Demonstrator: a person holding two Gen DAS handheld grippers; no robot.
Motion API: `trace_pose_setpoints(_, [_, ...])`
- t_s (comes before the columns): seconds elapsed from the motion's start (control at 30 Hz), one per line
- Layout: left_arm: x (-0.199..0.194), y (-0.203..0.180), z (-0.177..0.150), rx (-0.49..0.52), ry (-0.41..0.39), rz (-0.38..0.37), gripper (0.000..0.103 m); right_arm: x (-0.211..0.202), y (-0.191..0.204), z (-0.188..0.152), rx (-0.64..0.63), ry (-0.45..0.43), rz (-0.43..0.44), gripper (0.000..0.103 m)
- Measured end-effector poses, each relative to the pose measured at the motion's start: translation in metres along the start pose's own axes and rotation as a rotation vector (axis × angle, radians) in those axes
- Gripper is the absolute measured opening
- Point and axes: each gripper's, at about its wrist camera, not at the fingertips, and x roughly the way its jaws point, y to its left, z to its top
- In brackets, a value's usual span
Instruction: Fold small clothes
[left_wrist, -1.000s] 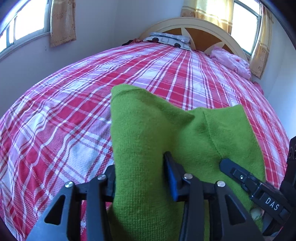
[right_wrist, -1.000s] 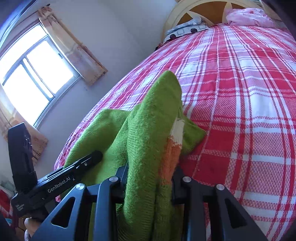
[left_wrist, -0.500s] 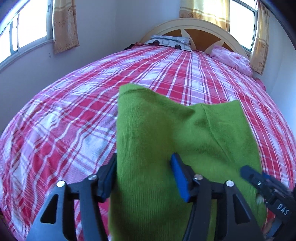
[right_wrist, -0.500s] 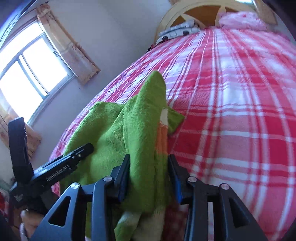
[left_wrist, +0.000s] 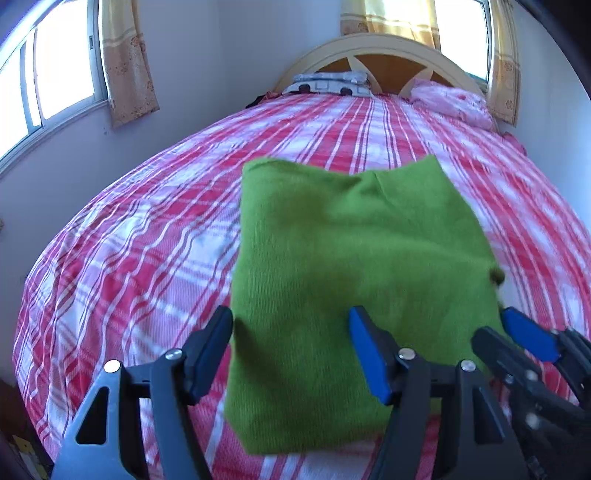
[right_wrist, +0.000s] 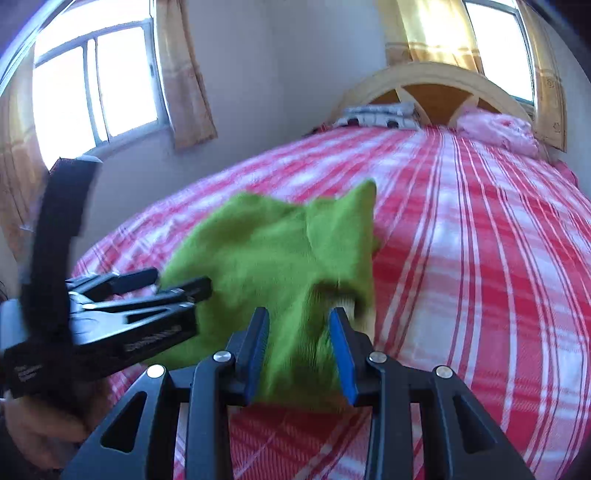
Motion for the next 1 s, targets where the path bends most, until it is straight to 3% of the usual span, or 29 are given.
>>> trace_pose_setpoints(0.1, [-0.006, -0.003, -0.010, -0.001, 0.000, 0.000, 0.068, 0.014, -0.008, -0.015, 0.055, 0.089, -0.016, 0.036])
trace_pose_setpoints(0.23, [-0.017, -0.011, -0.016, 0.034, -0.009, 0.011, 0.068, 0.001, -0.010, -0.022, 0.069, 0.073, -0.019, 0.036])
trace_pose_setpoints(0.37, [-0.036, -0.015, -0.023, 0.022, -0.032, -0.014, 0.070, -0.029, -0.013, -0.029, 0.116, 0.023, -0.035, 0.036])
trace_pose_setpoints(0.47, [-0.053, -0.020, -0.029, 0.016, -0.069, -0.030, 0.081, -0.052, -0.019, -0.037, 0.164, -0.005, -0.065, 0.039])
trace_pose_setpoints(0.6, [-0.076, -0.031, -0.037, 0.015, -0.108, -0.067, 0.093, -0.085, -0.036, -0.047, 0.248, -0.062, -0.097, 0.067])
trace_pose_setpoints(0.8, [-0.110, -0.047, -0.046, 0.073, -0.157, -0.070, 0.095, -0.134, -0.043, -0.057, 0.287, -0.148, -0.125, 0.068])
trace_pose_setpoints(0.9, [-0.126, -0.051, -0.049, 0.096, -0.189, -0.064, 0.103, -0.161, -0.038, -0.058, 0.252, -0.196, -0.191, 0.068])
trace_pose_setpoints(1.0, [-0.143, -0.049, -0.051, 0.098, -0.232, -0.060, 0.103, -0.186, -0.026, -0.054, 0.203, -0.270, -0.270, 0.071])
